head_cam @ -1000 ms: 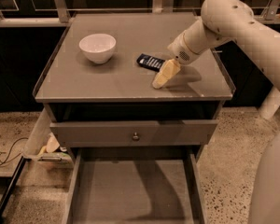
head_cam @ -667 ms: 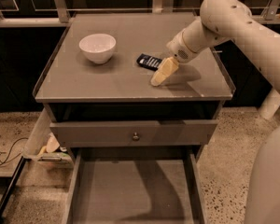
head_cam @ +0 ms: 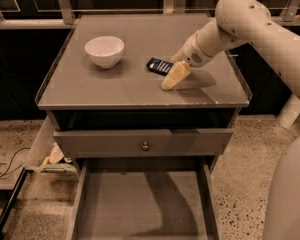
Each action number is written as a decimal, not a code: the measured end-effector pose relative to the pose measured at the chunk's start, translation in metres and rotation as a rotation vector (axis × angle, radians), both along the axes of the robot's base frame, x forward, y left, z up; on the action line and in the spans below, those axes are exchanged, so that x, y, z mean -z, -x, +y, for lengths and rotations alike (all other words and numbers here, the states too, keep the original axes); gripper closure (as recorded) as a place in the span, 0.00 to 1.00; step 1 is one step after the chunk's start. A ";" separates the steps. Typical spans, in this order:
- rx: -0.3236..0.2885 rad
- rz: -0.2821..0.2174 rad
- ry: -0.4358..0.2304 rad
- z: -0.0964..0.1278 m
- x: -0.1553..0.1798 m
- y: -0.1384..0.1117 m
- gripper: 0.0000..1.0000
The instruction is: Place rxbar blueberry into middle drawer
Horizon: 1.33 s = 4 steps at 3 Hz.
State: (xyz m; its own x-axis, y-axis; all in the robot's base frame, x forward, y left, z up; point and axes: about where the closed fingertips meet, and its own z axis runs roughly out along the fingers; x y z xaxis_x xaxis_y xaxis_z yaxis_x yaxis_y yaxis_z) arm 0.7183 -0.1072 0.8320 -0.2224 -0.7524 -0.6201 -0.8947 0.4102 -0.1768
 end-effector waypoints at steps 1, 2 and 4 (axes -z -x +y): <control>0.000 0.000 0.000 0.000 0.000 0.000 0.66; 0.000 0.000 0.000 0.000 0.000 0.000 0.89; 0.000 0.000 0.000 0.000 0.000 0.000 1.00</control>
Offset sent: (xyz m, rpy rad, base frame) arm 0.0000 0.0000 0.0000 0.0000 0.0000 0.0000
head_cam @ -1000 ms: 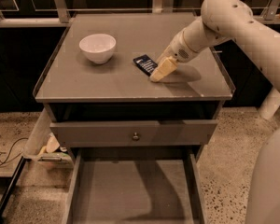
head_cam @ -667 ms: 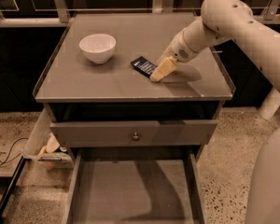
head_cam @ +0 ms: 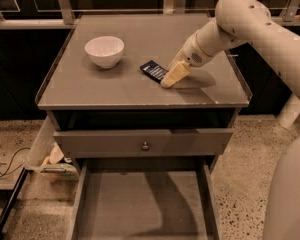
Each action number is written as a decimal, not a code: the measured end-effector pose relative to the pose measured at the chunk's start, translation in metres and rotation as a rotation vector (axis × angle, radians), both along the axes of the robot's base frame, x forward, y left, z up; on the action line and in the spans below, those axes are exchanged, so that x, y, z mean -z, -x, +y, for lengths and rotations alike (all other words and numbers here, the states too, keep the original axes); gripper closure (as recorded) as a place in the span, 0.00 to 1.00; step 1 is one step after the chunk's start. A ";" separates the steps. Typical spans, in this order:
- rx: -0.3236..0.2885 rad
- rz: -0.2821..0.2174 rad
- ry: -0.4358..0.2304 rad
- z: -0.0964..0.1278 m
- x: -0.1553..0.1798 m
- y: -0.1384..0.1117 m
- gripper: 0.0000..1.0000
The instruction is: Place rxbar blueberry into middle drawer
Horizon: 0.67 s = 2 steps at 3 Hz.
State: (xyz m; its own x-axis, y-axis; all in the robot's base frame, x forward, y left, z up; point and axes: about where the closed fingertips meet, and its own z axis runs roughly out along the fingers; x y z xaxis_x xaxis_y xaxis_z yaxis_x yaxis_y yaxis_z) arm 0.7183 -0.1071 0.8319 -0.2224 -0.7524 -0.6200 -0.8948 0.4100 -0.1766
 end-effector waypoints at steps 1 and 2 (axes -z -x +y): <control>0.000 0.000 0.000 0.000 0.000 0.000 0.81; 0.000 0.000 0.000 0.000 0.000 0.000 0.58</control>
Offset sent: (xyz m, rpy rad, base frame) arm 0.0000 0.0000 0.0000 0.0000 0.0000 0.0000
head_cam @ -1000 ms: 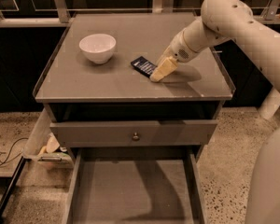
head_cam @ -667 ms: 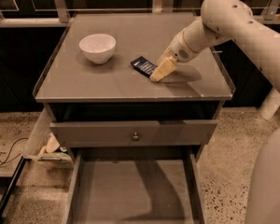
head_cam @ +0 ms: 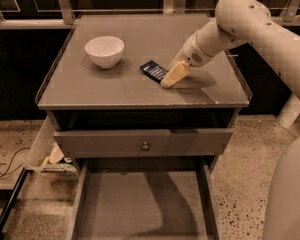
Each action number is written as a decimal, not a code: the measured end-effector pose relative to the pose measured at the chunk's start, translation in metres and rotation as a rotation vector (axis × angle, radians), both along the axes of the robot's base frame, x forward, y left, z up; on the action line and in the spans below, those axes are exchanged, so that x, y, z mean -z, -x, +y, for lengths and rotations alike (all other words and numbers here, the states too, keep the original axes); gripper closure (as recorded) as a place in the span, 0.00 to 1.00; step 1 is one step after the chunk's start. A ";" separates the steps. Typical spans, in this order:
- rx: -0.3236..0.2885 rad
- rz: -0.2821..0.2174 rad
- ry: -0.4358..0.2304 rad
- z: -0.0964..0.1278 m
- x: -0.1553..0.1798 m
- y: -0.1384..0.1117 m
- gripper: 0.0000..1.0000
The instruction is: Place rxbar blueberry into middle drawer
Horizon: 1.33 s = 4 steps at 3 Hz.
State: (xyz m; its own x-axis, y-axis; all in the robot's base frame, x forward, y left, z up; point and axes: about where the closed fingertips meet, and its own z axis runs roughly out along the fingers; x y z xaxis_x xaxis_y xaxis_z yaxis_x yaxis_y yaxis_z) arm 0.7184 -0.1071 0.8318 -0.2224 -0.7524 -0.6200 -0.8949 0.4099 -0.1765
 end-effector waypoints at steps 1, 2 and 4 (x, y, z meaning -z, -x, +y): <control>0.000 0.000 0.000 0.000 0.000 0.000 0.34; 0.000 0.000 0.000 0.000 -0.005 0.001 0.12; 0.003 -0.005 -0.101 0.023 -0.019 0.005 0.00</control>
Offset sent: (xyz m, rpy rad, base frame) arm -0.0017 0.0019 0.0029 0.0112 0.0013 0.0030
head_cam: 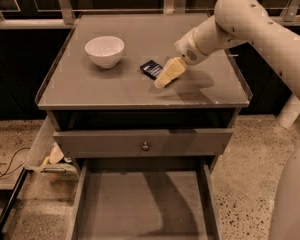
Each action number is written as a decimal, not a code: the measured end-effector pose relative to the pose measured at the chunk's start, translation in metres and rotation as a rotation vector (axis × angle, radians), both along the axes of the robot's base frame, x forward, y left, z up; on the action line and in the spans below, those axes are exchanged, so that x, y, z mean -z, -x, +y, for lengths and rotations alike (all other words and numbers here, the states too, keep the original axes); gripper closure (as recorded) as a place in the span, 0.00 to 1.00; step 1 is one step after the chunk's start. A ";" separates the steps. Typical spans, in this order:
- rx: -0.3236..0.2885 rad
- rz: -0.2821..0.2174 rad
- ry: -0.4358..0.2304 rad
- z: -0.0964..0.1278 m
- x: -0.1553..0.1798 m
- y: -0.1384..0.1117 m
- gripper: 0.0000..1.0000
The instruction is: Place rxbar blueberry into middle drawer
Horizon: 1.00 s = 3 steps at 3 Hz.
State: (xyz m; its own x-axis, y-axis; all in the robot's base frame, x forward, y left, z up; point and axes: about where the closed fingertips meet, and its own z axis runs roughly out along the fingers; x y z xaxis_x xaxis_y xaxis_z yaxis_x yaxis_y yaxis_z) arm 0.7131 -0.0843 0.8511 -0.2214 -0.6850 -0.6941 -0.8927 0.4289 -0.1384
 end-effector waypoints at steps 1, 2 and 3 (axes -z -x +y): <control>0.000 0.001 -0.001 0.000 0.000 0.000 0.00; 0.039 0.019 -0.002 -0.001 0.011 -0.002 0.00; 0.108 0.042 -0.023 -0.005 0.023 -0.005 0.00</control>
Offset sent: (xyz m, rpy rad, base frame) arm 0.0037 -0.0083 -0.0213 0.0039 0.0363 -0.0987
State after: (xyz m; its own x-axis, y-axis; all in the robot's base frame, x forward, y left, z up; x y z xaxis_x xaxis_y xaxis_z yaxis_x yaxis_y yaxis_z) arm 0.7177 -0.0894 0.8280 -0.3222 -0.6397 -0.6979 -0.8457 0.5257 -0.0915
